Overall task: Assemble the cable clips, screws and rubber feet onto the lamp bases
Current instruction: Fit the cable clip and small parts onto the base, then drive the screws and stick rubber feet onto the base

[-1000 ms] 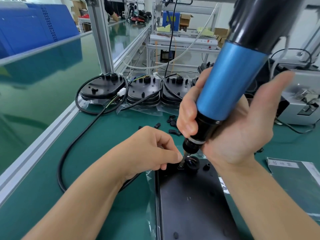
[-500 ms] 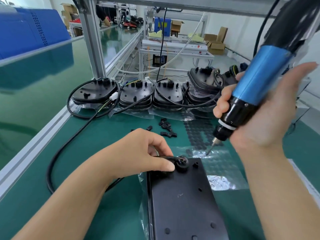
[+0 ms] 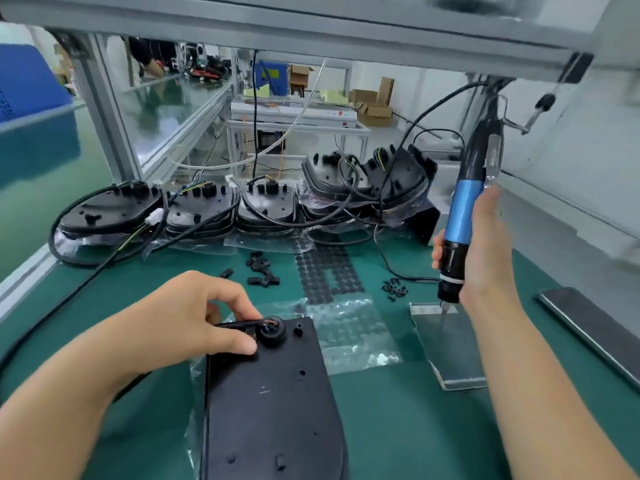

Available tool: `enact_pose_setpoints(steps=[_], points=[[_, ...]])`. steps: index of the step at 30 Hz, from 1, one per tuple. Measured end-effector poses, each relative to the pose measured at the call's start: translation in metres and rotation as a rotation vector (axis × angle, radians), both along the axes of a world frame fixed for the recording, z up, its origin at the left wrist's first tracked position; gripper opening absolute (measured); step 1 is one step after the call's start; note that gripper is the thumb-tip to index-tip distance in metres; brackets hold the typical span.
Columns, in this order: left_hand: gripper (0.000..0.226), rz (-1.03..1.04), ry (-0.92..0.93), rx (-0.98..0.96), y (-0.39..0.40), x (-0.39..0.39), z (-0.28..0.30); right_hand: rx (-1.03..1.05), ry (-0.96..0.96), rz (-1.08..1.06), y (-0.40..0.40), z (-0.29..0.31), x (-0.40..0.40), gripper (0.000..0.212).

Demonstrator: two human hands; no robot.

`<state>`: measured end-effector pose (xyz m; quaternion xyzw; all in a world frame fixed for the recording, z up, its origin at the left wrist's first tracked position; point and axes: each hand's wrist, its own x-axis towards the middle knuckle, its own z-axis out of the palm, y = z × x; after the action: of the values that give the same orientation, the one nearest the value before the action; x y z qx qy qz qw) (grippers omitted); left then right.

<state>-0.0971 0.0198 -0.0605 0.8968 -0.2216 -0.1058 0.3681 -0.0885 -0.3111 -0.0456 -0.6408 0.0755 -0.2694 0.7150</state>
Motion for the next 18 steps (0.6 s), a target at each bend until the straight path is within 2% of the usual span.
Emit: enact_pose_setpoints(steps=[4,7,10,12,13,16,18], points=[[0.038,-0.036,0.01,0.084,0.0,0.004,0.007,0.093,0.018,-0.051,-0.019,-0.011,0.002,0.073],[0.034,-0.041,0.028,0.104,-0.006,0.007,0.017,0.151,0.017,-0.059,-0.026,-0.019,0.005,0.074],[0.022,0.025,-0.044,0.068,-0.032,0.016,0.021,0.19,0.019,-0.08,-0.029,-0.026,0.008,0.066],[0.02,0.029,-0.09,0.131,-0.057,0.026,0.021,0.212,0.025,-0.099,-0.029,-0.029,0.009,0.06],[0.027,0.011,-0.095,0.201,-0.07,0.031,0.02,0.222,0.035,-0.111,-0.029,-0.031,0.01,0.058],[0.078,-0.06,-0.09,0.497,-0.103,0.05,0.015,0.236,0.102,-0.153,-0.029,-0.035,0.01,0.057],[0.104,-0.069,-0.053,0.632,-0.117,0.061,0.008,0.236,0.144,-0.184,-0.029,-0.037,0.009,0.057]])
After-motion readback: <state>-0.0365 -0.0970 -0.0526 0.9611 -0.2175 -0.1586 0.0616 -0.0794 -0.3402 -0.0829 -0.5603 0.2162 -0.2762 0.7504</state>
